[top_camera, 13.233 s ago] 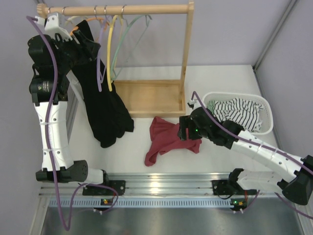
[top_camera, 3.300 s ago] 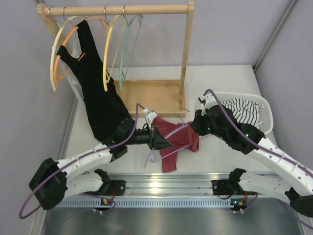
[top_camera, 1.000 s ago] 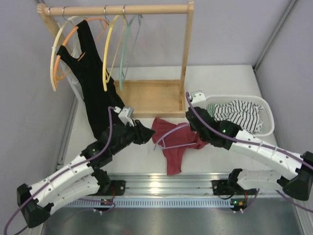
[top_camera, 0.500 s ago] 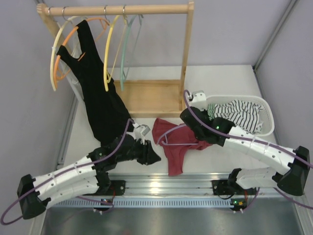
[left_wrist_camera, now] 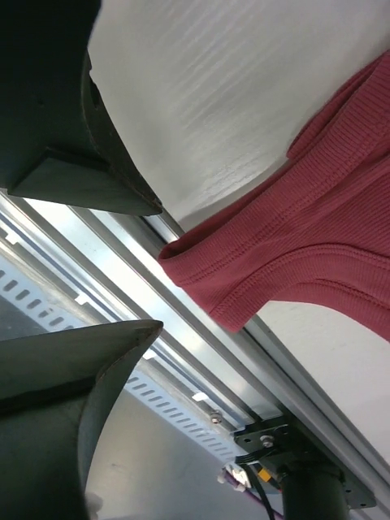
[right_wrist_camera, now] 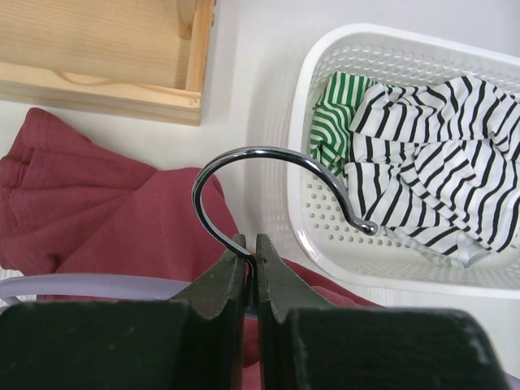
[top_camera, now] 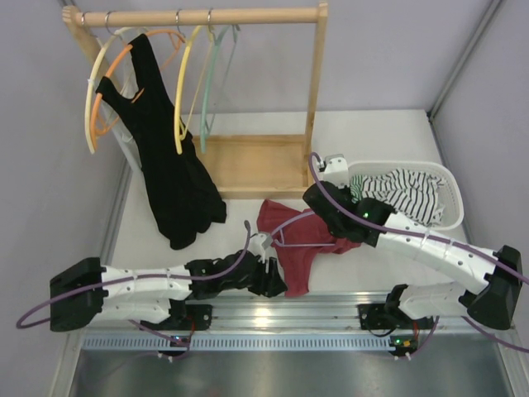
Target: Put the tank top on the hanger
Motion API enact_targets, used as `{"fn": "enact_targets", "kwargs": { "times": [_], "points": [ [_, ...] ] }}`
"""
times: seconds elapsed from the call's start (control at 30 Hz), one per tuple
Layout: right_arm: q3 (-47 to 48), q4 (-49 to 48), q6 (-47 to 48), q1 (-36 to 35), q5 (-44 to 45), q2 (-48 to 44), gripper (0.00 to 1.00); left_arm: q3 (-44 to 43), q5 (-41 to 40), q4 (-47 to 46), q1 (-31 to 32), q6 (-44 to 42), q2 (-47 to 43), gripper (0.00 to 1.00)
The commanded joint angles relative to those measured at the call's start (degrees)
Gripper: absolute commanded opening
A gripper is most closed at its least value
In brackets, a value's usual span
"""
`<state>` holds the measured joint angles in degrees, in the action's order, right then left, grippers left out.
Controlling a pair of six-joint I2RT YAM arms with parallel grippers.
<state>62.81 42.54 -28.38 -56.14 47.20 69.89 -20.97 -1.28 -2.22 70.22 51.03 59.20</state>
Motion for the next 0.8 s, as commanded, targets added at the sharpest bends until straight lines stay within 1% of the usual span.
{"fn": "enact_targets", "kwargs": {
  "times": [0.0,0.17,0.3,0.4,0.53,0.57,0.63,0.67,0.73,0.77],
  "points": [
    [3.55,-0.44,-0.62,-0.99,2.11,-0.45,0.00,-1.09,-5.66,-11.04,1.85,3.28,3.98,0.60],
    [3.55,-0.44,-0.54,-0.99,1.84,-0.89,0.00,-2.76,-9.43,-12.28,3.70,4.87,9.96,0.60],
    [3.46,-0.44,-0.36,-0.90,1.84,-0.98,0.00,-3.99,-9.36,-13.51,4.75,5.49,12.95,0.60],
    [3.38,-0.44,-0.62,-0.99,1.76,-0.98,0.00,-4.69,-9.71,-14.65,5.46,6.19,14.80,0.57],
    [3.29,-0.44,-0.71,-0.99,1.76,-0.89,0.00,-3.99,-9.62,-16.32,5.64,7.16,16.21,0.47],
    [3.29,-0.44,-0.71,-0.99,1.76,-0.89,0.00,-3.73,-9.71,-16.67,5.72,7.33,16.30,0.40],
    [3.38,-0.27,-0.45,-0.99,1.76,-0.89,0.00,-3.02,-9.88,-17.64,5.72,7.86,16.30,0.30],
    [3.46,-0.27,-0.53,-0.99,1.76,-0.89,0.00,-2.85,-9.97,-17.64,5.72,7.95,16.30,0.24],
    [3.55,-0.27,-0.36,-0.99,1.67,-0.89,0.00,-2.67,-10.41,-17.47,5.63,8.04,16.12,0.18],
    [3.64,-0.18,-0.45,-1.08,1.67,-0.89,0.00,-2.58,-10.58,-17.30,5.72,8.12,16.12,0.09]
  ]
}}
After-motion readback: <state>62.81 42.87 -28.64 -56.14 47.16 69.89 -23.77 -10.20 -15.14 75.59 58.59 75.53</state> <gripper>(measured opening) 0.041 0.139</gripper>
